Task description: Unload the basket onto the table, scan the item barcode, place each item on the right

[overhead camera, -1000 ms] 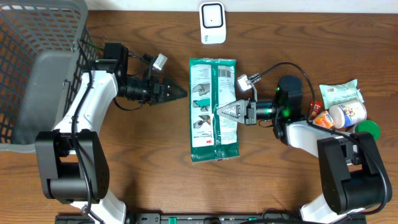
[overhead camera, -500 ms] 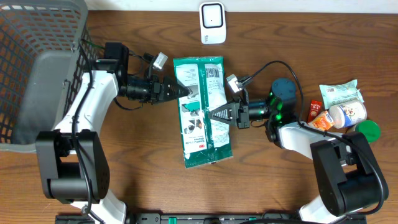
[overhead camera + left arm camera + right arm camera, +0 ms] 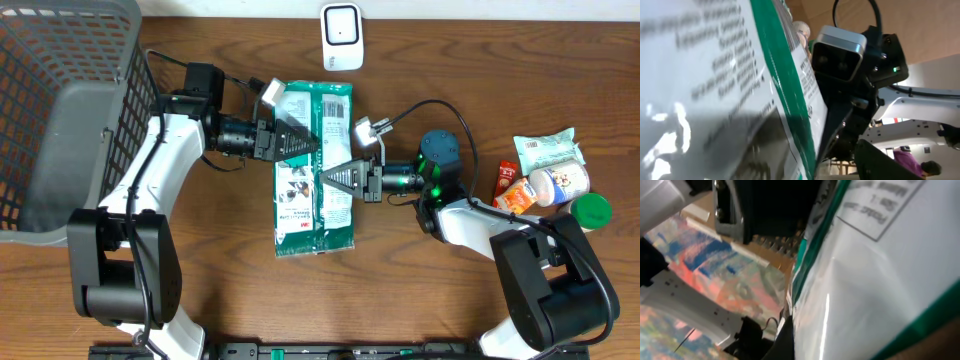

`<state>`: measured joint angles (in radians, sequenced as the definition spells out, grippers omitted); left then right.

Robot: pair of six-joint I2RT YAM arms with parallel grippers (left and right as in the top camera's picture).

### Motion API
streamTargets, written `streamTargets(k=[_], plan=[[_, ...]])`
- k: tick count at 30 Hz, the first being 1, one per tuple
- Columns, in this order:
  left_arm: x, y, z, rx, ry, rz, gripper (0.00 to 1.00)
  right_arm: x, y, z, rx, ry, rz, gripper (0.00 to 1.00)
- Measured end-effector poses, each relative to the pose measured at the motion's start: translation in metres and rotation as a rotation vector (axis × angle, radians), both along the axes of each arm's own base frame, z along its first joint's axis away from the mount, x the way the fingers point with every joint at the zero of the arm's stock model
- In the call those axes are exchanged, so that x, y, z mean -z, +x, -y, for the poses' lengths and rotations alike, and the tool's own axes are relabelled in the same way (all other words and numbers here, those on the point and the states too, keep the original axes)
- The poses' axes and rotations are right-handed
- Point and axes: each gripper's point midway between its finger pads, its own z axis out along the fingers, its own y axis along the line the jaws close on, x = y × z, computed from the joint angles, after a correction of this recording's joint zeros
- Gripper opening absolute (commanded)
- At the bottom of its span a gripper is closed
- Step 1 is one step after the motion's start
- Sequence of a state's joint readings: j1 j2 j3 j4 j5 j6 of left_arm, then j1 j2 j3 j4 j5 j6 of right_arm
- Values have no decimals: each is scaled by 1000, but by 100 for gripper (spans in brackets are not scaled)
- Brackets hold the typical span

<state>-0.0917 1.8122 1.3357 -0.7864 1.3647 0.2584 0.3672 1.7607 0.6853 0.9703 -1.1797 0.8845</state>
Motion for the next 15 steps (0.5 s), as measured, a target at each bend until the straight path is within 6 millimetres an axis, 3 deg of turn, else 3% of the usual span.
streamTargets(k=[15], plan=[[-4, 3, 1, 5, -19, 35, 49, 2, 14, -2, 91, -6, -48, 1]])
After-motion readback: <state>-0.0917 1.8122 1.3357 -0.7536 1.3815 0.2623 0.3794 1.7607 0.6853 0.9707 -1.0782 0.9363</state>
